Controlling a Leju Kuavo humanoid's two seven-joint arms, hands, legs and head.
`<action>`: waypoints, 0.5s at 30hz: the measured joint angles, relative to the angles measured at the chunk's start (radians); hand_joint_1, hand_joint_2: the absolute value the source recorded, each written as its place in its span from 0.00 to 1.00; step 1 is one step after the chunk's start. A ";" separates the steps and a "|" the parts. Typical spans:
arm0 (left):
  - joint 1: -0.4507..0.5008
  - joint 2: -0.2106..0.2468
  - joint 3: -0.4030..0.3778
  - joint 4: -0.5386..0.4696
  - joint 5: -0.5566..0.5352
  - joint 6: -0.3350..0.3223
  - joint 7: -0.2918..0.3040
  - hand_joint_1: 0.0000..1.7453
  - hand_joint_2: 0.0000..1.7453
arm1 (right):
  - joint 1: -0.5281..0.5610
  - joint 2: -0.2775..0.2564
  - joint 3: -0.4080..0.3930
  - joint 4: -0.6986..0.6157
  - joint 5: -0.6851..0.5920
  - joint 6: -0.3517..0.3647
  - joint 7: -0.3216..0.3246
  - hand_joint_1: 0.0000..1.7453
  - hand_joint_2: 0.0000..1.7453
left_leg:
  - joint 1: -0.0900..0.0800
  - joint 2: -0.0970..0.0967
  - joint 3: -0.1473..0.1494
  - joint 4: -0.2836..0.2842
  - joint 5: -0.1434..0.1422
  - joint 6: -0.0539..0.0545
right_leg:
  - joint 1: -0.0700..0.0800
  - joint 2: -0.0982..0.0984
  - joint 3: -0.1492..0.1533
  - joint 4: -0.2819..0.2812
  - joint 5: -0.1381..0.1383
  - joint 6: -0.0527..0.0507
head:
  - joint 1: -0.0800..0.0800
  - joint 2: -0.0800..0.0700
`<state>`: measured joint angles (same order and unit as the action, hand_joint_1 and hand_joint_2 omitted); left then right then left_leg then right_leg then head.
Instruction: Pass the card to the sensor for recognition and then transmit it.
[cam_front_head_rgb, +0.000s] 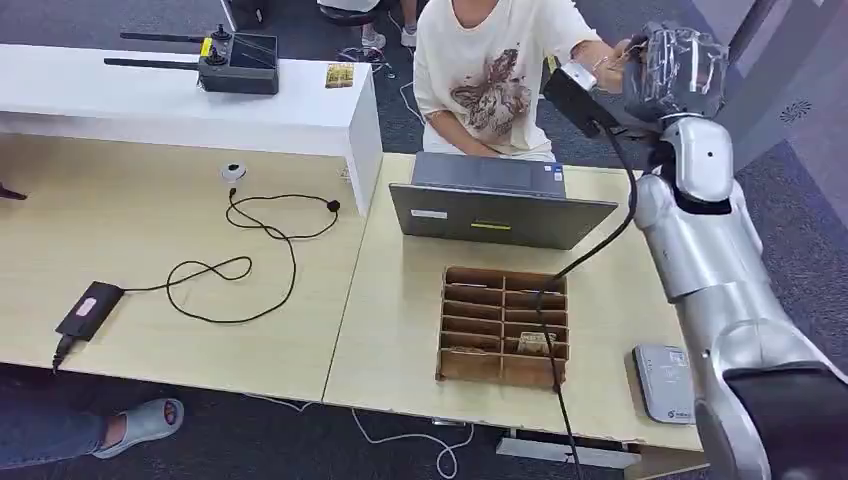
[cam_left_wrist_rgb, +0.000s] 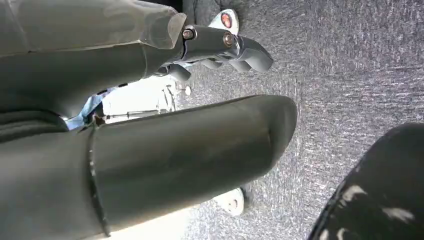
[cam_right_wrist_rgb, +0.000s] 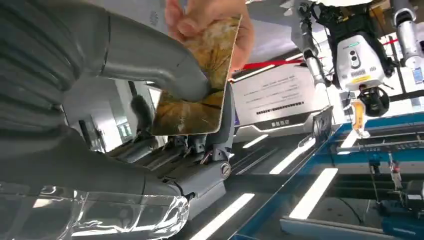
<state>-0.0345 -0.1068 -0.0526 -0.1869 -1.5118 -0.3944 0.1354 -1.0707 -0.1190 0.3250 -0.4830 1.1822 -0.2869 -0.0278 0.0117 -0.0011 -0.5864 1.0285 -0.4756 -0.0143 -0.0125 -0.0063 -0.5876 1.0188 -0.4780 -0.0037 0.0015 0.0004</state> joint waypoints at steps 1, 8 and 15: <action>0.000 0.000 0.000 0.000 0.000 0.000 0.000 0.00 0.00 | -0.001 0.000 0.000 0.000 0.000 0.000 0.000 1.00 1.00 | 0.000 0.000 0.000 0.000 0.000 0.000 | 0.000 0.000 0.000 0.000 0.000 0.000 | 0.000 0.000; 0.000 0.000 0.000 0.000 0.000 0.001 0.000 0.00 0.00 | -0.004 0.004 0.000 0.007 -0.006 -0.006 0.000 1.00 1.00 | 0.000 0.000 0.000 0.000 0.000 0.000 | 0.000 0.000 0.000 0.000 0.000 0.000 | 0.000 0.000; 0.000 0.000 0.000 0.000 0.000 0.003 0.000 0.00 0.00 | -0.004 0.004 0.000 0.008 -0.014 -0.006 -0.005 1.00 1.00 | 0.000 0.000 0.000 0.000 0.000 0.000 | 0.000 0.000 0.000 0.000 0.000 0.000 | 0.000 0.000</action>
<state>-0.0346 -0.1064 -0.0526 -0.1869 -1.5118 -0.3914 0.1354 -1.0745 -0.1148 0.3250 -0.4753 1.1681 -0.2930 -0.0328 0.0116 -0.0011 -0.5863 1.0287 -0.4756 -0.0143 -0.0126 -0.0063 -0.5876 1.0187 -0.4780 -0.0037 0.0015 0.0000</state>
